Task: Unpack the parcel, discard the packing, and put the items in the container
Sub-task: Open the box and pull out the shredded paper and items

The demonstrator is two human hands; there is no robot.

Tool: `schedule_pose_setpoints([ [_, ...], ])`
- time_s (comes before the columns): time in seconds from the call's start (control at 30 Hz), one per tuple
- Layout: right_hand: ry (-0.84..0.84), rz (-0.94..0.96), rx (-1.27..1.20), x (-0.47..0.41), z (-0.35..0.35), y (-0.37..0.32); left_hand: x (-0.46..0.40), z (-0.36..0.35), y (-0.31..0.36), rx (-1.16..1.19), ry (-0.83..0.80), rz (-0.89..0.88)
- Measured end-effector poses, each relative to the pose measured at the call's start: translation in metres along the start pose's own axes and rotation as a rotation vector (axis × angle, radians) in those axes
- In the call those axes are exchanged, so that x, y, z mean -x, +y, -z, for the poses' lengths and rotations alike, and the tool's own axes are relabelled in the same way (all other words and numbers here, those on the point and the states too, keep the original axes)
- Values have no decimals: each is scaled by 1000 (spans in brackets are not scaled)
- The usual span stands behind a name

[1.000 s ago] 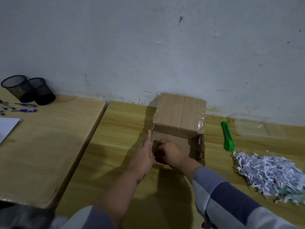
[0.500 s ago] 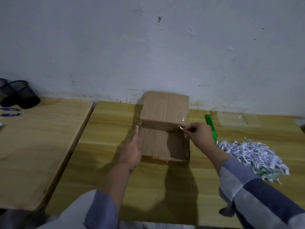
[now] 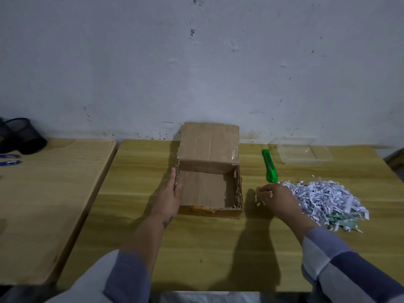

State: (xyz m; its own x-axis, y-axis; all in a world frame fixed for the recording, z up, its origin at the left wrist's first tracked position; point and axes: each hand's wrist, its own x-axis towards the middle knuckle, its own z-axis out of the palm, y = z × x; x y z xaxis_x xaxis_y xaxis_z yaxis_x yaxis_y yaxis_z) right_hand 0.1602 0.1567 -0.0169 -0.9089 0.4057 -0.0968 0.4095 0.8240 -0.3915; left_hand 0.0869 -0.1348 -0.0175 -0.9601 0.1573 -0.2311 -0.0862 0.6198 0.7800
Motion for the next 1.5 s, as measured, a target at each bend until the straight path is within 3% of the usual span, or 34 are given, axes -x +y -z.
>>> schedule_pose_setpoints([
  [0.1, -12, 13, 9, 4, -1, -1, -2, 4, 3, -26, -31, -19],
  [0.2, -19, 38, -4, 8, 5, 3, -6, 6, 12, -89, 49, -39],
  [0.4, -11, 57, -65, 13, 32, 24, -22, -8, 63, -273, 84, -208],
  [0.67, 33, 85, -85, 19, 85, 83, -16, -105, 153, -258, -80, -522],
  [0.93, 0, 166, 37, 32, 99, 170, 11, -228, 193, -417, -394, -678],
  [1.1, -29, 222, 10, 19, 98, 199, 20, -278, 195, -568, -478, -666],
  [1.27, -146, 269, 117, 11, 89, 213, 11, -292, 186, -600, -435, -548],
  [1.5, -156, 208, -89, 16, 90, 228, 14, -286, 184, -573, -440, -495],
])
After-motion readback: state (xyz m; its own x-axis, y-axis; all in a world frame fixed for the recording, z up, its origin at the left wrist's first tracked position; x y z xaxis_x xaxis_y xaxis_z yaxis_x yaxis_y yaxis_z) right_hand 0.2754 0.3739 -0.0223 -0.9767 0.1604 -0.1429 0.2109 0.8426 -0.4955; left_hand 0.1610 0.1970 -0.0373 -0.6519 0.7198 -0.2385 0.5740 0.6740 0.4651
